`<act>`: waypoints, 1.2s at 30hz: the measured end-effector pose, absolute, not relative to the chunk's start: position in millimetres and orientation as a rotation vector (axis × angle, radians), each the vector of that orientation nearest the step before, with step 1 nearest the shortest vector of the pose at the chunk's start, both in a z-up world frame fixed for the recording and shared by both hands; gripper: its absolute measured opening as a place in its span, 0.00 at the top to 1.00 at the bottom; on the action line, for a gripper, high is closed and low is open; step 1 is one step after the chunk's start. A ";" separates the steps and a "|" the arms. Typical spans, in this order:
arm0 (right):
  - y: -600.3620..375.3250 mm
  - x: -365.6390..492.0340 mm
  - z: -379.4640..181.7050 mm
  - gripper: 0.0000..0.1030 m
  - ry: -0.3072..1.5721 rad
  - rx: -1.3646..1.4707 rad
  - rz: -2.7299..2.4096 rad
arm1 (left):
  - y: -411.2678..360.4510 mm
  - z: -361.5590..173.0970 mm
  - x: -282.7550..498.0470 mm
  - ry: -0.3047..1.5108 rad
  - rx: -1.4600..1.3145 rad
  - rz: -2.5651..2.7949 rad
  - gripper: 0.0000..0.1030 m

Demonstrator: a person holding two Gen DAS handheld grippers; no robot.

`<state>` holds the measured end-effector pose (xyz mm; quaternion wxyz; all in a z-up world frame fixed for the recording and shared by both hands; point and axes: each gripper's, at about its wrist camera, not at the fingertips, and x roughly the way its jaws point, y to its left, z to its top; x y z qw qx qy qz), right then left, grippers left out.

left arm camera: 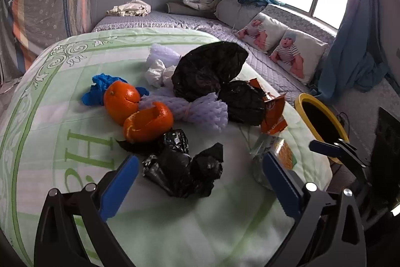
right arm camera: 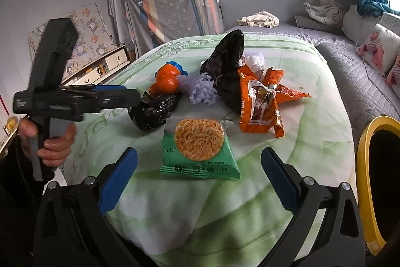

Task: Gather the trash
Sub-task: 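Grasp the black plastic bag with the left tool while the right tool grasps the green noodle packet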

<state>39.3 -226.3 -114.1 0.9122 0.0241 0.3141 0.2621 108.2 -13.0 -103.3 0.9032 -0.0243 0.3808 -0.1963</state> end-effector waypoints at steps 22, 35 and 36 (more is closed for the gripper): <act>-206.4 83.6 -137.8 0.33 0.760 0.039 0.544 | -4.0 -138.1 139.0 0.934 -0.123 -0.339 0.42; -215.8 72.8 -130.6 0.42 0.749 0.072 0.528 | 16.5 -138.6 139.6 0.916 -0.200 -0.267 0.73; -217.6 70.5 -128.2 0.44 0.741 0.071 0.529 | 20.0 -137.8 138.6 0.908 -0.200 -0.253 0.73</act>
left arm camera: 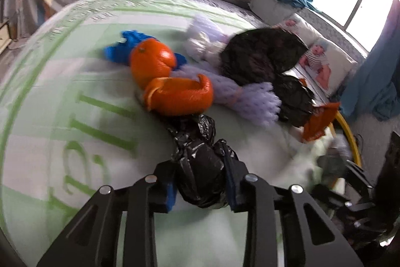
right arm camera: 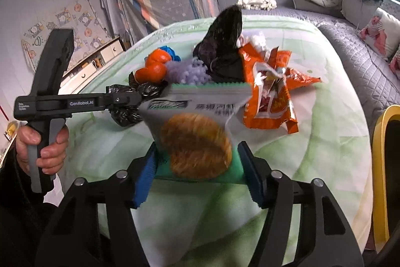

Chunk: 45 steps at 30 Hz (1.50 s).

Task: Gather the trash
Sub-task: 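Grasp the black plastic bag with the left tool while the right tool grasps the green noodle packet, then carry the black bag and green packet over the yellow-rimmed bin with both tools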

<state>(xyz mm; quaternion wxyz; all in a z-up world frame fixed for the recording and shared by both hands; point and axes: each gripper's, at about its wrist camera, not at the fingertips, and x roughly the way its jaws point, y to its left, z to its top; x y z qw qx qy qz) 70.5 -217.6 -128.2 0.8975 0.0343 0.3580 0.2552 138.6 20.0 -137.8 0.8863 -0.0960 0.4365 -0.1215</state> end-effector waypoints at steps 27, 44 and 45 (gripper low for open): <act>-237.3 45.2 -69.6 0.64 0.606 0.131 0.505 | 75.0 -45.5 64.9 0.511 -0.222 -0.023 0.74; -276.8 12.3 -17.6 0.64 0.511 0.168 0.425 | 20.2 -10.3 70.7 0.440 -0.175 -0.193 0.74; -280.2 11.0 -14.3 0.64 0.503 0.171 0.414 | 16.9 -9.2 69.2 0.435 -0.171 -0.200 0.74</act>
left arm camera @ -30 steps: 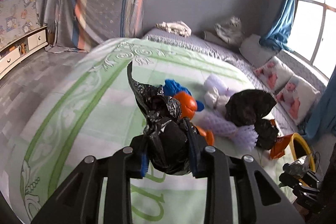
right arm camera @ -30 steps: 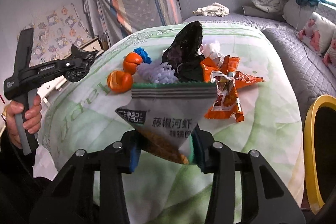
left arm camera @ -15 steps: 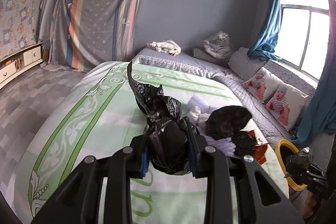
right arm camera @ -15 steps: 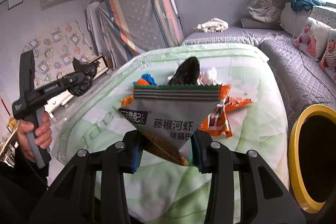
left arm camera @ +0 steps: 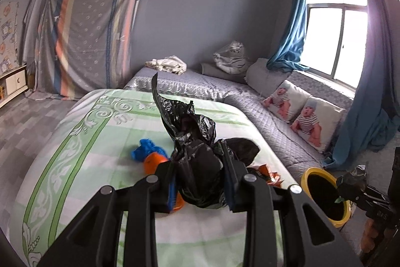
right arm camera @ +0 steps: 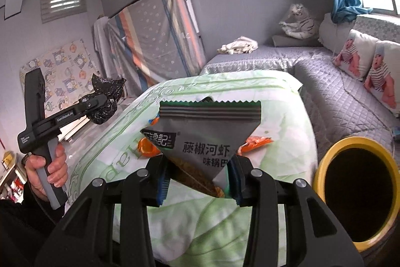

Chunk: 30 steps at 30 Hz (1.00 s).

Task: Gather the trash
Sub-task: 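Carry the black bag and green packet over the yellow-rimmed bin with both tools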

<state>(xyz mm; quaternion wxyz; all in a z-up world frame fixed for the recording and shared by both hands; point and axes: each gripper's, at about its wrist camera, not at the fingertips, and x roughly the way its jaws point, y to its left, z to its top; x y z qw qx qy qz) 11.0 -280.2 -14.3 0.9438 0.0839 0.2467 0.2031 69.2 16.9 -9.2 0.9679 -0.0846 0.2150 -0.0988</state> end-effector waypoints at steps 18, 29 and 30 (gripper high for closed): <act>-354.8 -4.5 20.8 0.64 0.383 0.244 0.214 | -72.6 18.6 84.5 0.392 -0.085 -0.437 0.74; -415.4 -17.6 15.8 0.64 0.321 0.357 0.004 | -146.2 23.0 96.1 0.393 -0.036 -0.598 0.74; -420.3 -19.7 14.7 0.64 0.316 0.364 -0.011 | -152.9 22.6 98.0 0.396 -0.031 -0.611 0.74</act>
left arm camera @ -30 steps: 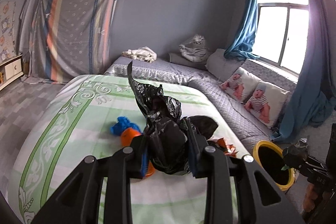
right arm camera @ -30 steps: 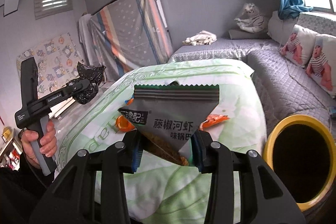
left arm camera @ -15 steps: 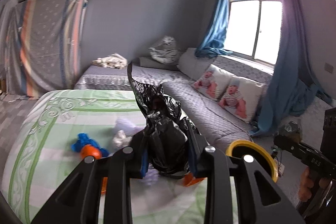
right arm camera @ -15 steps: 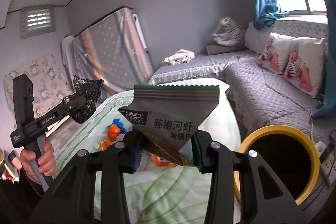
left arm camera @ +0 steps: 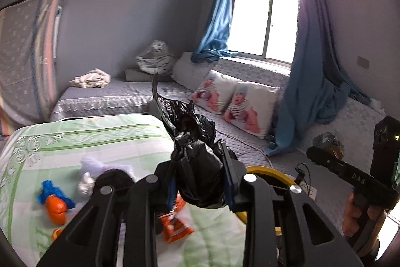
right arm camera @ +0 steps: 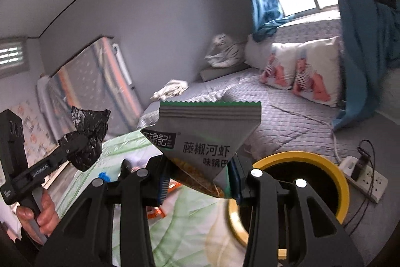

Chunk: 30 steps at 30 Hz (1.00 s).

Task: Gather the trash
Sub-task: 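Carry the black bag and green packet over the yellow-rimmed bin with both tools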

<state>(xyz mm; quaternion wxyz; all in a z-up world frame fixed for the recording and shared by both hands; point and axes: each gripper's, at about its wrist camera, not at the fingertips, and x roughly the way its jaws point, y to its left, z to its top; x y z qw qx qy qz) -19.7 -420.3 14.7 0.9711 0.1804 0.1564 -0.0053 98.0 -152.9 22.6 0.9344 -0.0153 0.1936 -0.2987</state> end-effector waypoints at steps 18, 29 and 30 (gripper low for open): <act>-482.6 -23.7 -11.2 0.64 0.334 0.458 -0.170 | -256.7 0.6 118.8 0.472 -0.001 -0.822 0.74; -502.7 -13.0 -38.3 0.64 0.384 0.512 -0.211 | -300.2 -27.3 136.3 0.551 0.034 -0.862 0.74; -504.1 -12.2 -40.0 0.64 0.387 0.513 -0.216 | -303.2 -29.8 138.0 0.560 0.036 -0.866 0.74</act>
